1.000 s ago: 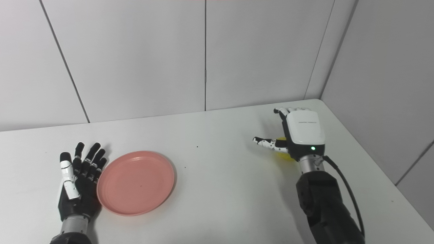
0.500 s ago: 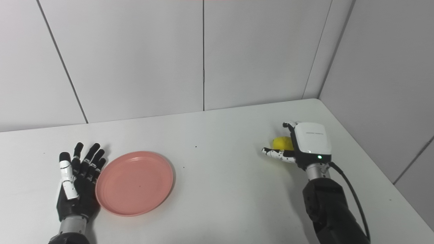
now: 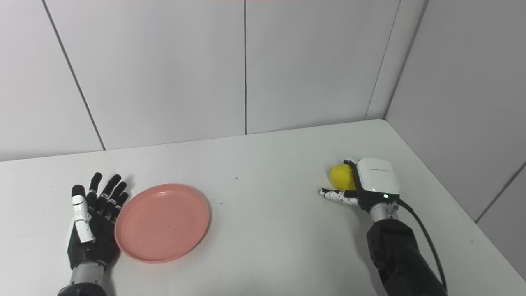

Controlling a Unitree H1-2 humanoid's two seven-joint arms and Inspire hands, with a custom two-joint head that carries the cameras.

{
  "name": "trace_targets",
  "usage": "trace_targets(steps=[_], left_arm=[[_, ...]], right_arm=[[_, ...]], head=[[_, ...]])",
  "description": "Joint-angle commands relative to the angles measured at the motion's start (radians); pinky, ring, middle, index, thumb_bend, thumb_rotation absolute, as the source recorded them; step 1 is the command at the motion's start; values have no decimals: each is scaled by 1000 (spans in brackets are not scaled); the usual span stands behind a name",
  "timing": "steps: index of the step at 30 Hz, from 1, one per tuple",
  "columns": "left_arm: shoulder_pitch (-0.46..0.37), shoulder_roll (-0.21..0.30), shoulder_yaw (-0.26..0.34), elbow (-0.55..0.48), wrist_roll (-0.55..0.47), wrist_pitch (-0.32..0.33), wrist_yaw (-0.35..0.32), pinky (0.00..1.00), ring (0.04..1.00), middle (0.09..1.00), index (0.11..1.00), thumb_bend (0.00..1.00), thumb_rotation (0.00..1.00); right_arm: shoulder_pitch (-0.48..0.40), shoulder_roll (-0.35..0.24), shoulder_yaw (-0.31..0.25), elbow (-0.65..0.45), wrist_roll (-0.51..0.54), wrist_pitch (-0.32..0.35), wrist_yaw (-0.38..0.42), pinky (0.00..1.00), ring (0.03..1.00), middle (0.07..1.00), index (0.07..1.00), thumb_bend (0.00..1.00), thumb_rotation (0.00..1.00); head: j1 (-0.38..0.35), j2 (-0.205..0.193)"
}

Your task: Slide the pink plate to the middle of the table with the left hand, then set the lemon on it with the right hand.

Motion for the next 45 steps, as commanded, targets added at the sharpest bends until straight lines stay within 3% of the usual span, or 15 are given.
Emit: trace_targets(steps=[1, 4, 9, 10, 11, 12, 14, 15, 16, 18, 33, 45], left_arm=[[14, -2, -6, 6, 3, 42, 7, 943, 889, 863, 952, 588, 927], [14, -5, -7, 10, 5, 41, 9, 958, 895, 866, 951, 576, 934], [14, -7, -7, 14, 5, 38, 10, 955, 887, 856, 934, 568, 925], [14, -7, -7, 14, 6, 37, 11, 951, 885, 854, 935, 568, 924], [14, -8, -7, 15, 6, 35, 10, 950, 885, 854, 935, 568, 924], [14, -8, -6, 15, 5, 34, 10, 944, 885, 857, 941, 565, 922], [16, -9, -8, 7, 3, 38, 10, 938, 882, 857, 943, 561, 917], [18, -11, -8, 3, 4, 40, 11, 937, 881, 857, 943, 560, 917], [19, -12, -8, 0, 4, 40, 12, 934, 878, 854, 941, 556, 916], [21, -13, -8, -2, 4, 38, 13, 925, 874, 851, 935, 553, 915], [26, -23, -3, 1, -4, 35, 12, 920, 874, 853, 939, 547, 912], [34, -52, -20, -12, 22, 33, 25, 907, 874, 864, 963, 553, 915]], right_arm=[[-30, -33, 0, 2, 8, 8, -25, 623, 696, 731, 726, 765, 777], [-28, -35, 1, 11, 29, 5, -29, 637, 707, 735, 726, 764, 760], [-30, -36, 2, 46, 84, -49, -94, 537, 653, 700, 682, 754, 624], [-30, -35, -1, 52, 105, -67, -112, 444, 536, 604, 628, 733, 529], [-30, -34, -3, 64, 127, -91, -135, 420, 506, 580, 615, 728, 504], [-31, -35, -3, 73, 143, -107, -151, 342, 411, 495, 560, 709, 440], [-33, -41, 4, 99, 164, -139, -182, 251, 309, 395, 498, 677, 372], [-33, -43, 7, 101, 171, -147, -187, 239, 296, 382, 490, 673, 364], [-32, -45, 10, 101, 177, -151, -191, 215, 272, 358, 487, 595, 265], [-29, -48, 14, 94, 190, -153, -186, 196, 256, 348, 487, 522, 173], [-23, -69, 45, 82, 220, -184, -219, 162, 221, 311, 484, 511, 153], [-34, -96, 40, -114, 225, -192, -149, 128, 184, 275, 481, 511, 151]], head=[[0, 0], [6, -2], [8, -3], [8, -3], [10, -1], [10, -1], [10, 0], [10, 1], [10, 1], [10, 2], [16, 3], [83, 8]])
